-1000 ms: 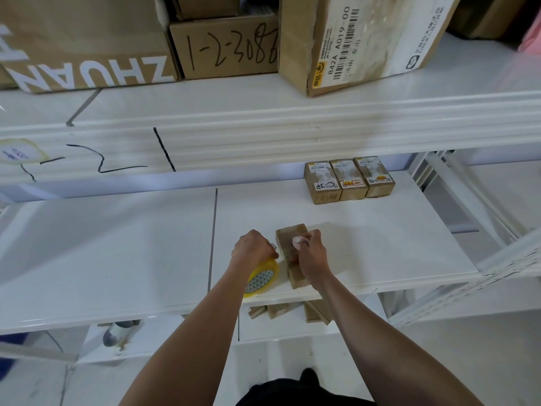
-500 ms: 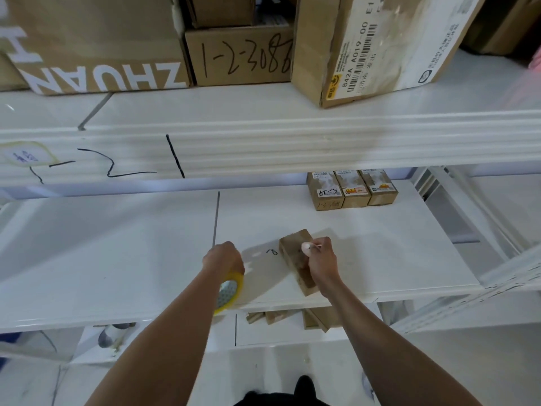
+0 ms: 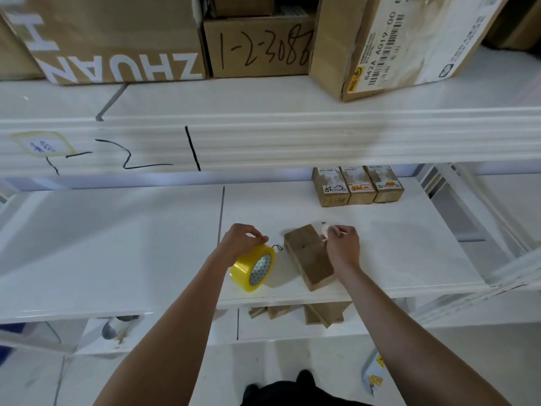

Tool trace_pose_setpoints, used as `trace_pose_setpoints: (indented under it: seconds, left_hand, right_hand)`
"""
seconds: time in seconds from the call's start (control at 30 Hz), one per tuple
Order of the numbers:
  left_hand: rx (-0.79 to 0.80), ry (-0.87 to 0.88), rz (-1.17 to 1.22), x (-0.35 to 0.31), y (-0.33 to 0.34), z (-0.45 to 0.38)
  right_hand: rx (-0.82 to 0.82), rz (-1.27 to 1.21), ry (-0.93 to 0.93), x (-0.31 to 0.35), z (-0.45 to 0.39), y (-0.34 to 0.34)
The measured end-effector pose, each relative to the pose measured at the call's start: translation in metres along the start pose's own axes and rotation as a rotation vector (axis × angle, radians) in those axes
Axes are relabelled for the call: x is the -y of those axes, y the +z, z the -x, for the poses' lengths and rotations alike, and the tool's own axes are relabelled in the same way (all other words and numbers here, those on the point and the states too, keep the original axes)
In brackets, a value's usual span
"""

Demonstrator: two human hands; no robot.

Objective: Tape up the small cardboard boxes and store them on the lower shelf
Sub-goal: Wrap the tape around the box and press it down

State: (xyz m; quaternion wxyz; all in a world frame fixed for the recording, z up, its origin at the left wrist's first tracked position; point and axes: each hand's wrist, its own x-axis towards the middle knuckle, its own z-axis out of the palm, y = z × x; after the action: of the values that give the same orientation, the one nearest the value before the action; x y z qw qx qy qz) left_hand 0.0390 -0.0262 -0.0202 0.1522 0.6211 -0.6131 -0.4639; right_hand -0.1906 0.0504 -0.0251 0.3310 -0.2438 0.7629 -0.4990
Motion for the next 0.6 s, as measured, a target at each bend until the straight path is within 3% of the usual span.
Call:
trace_pose_setpoints:
  seconds: [0.17, 0.4, 0.47, 0.53, 0.6]
  left_hand:
    - [-0.048, -0.006, 0.070, -0.001, 0.008, 0.006]
    - [-0.055, -0.028, 0.124, 0.000, 0.017, 0.006]
    - [-0.058, -0.036, 0.124, 0.001, 0.018, 0.007]
    - [-0.065, -0.045, 0.121, 0.003, 0.019, 0.007]
    - [-0.073, -0.051, 0.122, 0.004, 0.020, 0.007]
  right_hand:
    - [-0.089, 0.203, 0.072, -0.017, -0.016, -0.036]
    - [0.057, 0.666, 0.002, -0.044, -0.018, -0.052]
    - [0.031, 0.723, 0.013, -0.042, -0.018, -0.050]
    - [-0.076, 0.736, -0.048, -0.036, -0.015, -0.041]
    - [-0.075, 0.650, -0.234, -0.025, -0.009, -0.026]
